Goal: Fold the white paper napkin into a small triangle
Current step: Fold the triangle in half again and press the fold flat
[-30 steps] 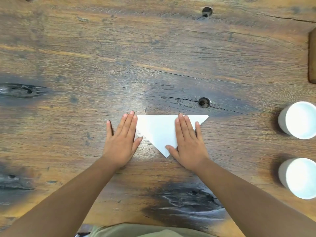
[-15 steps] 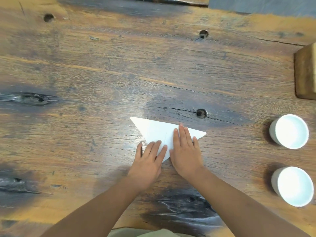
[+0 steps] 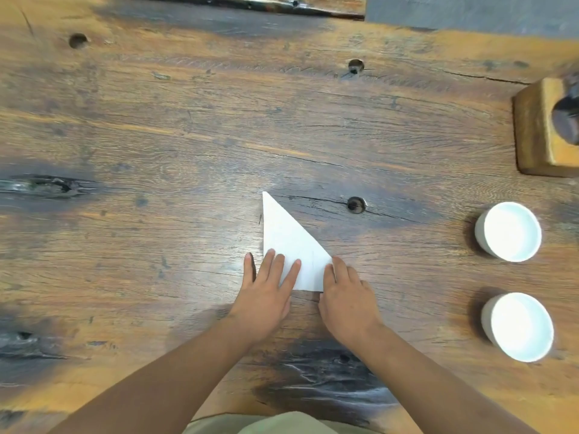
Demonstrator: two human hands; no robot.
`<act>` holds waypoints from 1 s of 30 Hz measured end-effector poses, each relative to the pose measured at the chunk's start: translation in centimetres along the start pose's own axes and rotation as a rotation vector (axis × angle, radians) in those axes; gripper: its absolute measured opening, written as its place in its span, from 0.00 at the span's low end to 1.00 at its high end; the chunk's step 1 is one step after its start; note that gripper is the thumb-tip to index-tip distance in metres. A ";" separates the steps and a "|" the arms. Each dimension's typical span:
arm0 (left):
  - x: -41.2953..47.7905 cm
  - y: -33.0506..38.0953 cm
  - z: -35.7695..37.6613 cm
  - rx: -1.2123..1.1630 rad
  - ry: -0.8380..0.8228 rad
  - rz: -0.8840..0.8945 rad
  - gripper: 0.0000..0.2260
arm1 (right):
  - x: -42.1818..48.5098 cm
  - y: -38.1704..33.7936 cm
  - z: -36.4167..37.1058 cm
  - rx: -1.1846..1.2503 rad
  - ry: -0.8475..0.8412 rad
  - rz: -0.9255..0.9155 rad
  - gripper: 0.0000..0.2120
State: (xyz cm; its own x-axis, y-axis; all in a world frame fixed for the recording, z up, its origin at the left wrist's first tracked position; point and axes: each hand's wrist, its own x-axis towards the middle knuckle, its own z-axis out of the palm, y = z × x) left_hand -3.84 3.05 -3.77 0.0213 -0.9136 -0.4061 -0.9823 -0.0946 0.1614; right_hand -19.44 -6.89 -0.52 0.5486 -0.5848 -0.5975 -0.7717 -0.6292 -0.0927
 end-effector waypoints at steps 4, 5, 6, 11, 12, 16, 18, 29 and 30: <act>0.4 0.4 -0.3 0.032 -0.034 -0.024 0.29 | 0.2 0.4 -0.5 0.137 0.027 -0.022 0.17; 0.4 0.4 -0.3 0.044 -0.046 -0.018 0.29 | 0.8 0.6 -0.9 0.227 0.021 0.006 0.15; 0.3 0.4 -0.2 0.053 -0.055 -0.001 0.28 | 1.5 0.9 -1.3 0.326 0.020 0.049 0.13; -0.2 -0.1 -0.3 0.086 -0.073 0.084 0.26 | 6.6 2.3 -3.6 0.620 0.151 0.225 0.07; -0.2 -0.2 -0.3 0.088 -0.076 0.091 0.25 | 7.6 2.3 -4.0 0.654 0.154 0.242 0.05; -0.4 -0.3 -0.3 0.053 -0.095 0.090 0.26 | 9.9 1.7 -4.7 0.705 0.114 0.328 0.12; -0.4 -0.2 -0.2 0.025 -0.099 0.085 0.27 | 10.4 1.3 -4.6 0.689 0.134 0.382 0.16; -0.4 -0.2 0.1 -0.028 -0.120 0.086 0.27 | 11.0 -0.4 -4.3 0.770 0.215 0.535 0.10; -0.4 -0.2 0.0 -0.033 -0.124 0.088 0.27 | 11.0 -0.3 -4.3 0.796 0.213 0.518 0.08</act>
State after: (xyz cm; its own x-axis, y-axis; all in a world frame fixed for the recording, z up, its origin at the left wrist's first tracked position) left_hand -3.63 3.46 -3.63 -0.0901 -0.8634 -0.4964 -0.9726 -0.0309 0.2304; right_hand -11.77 -15.39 -3.65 0.0661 -0.8214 -0.5665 -0.8826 0.2167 -0.4172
